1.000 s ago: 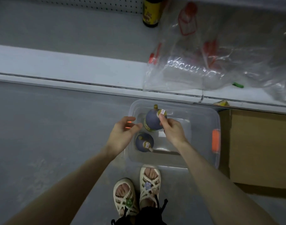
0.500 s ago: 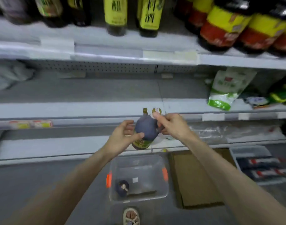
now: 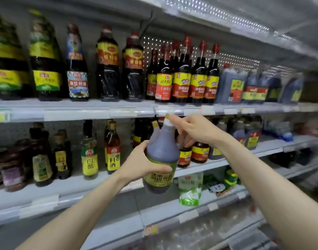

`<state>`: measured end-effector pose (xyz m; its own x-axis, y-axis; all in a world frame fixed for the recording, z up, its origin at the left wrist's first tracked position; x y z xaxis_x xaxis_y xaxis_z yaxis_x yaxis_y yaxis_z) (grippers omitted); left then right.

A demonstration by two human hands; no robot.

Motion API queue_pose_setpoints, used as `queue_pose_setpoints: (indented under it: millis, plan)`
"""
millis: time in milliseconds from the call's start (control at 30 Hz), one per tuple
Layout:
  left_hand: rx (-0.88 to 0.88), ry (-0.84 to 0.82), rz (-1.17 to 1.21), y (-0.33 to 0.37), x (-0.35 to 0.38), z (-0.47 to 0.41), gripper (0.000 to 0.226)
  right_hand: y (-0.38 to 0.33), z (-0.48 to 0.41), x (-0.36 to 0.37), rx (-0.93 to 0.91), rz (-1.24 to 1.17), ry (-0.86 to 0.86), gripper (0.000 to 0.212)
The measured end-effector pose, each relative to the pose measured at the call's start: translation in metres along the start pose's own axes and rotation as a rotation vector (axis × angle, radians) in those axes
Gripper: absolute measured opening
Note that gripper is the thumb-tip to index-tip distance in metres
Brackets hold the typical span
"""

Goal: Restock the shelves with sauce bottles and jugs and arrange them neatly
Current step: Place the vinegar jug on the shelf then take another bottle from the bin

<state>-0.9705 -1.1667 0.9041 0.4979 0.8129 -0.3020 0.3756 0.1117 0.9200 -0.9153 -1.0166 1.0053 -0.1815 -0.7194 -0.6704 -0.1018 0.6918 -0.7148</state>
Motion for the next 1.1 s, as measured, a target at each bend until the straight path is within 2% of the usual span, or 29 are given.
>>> queue_pose_setpoints:
  millis: [200,300,367,467,633,700,800,1100]
  plan:
    - [0.124,0.049,0.004,0.09,0.034,-0.026,0.083,-0.016,0.025,-0.092,-0.176,0.085,0.214,0.051]
    - [0.184,0.043,0.036,0.126,0.068,-0.033,0.071,-0.004,0.044,-0.132,-0.246,0.149,0.324,0.057]
    - [0.202,0.038,0.069,0.143,0.097,-0.037,0.071,0.008,0.058,-0.157,-0.268,0.163,0.38,0.047]
    - [0.216,0.033,0.105,0.165,0.138,-0.049,0.081,0.027,0.077,-0.193,-0.298,0.055,0.387,0.038]
    - [0.252,0.015,0.143,0.205,0.226,-0.077,0.066,0.061,0.117,-0.268,-0.323,-0.037,0.423,0.005]
    - [0.265,0.002,0.161,0.218,0.262,-0.086,0.062,0.08,0.13,-0.299,-0.319,-0.018,0.448,0.009]
    - [0.271,-0.019,0.167,0.235,0.305,-0.105,0.067,0.107,0.142,-0.342,-0.306,-0.031,0.45,0.017]
    - [0.285,-0.048,0.142,0.253,0.398,-0.189,0.067,0.184,0.134,-0.427,-0.287,-0.07,0.508,0.005]
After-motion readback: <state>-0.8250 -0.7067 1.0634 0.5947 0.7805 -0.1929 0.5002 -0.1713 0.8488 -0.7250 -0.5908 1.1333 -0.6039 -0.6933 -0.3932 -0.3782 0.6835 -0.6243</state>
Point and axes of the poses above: each hand's wrist, its own z-axis away from the middle knuckle, its own x-axis out of the palm, y = z × x, the point moved 5 cm from there along -z, towards the middle knuckle, and after that the axes turned 2 degrees about -y, right-handed, at the moved point
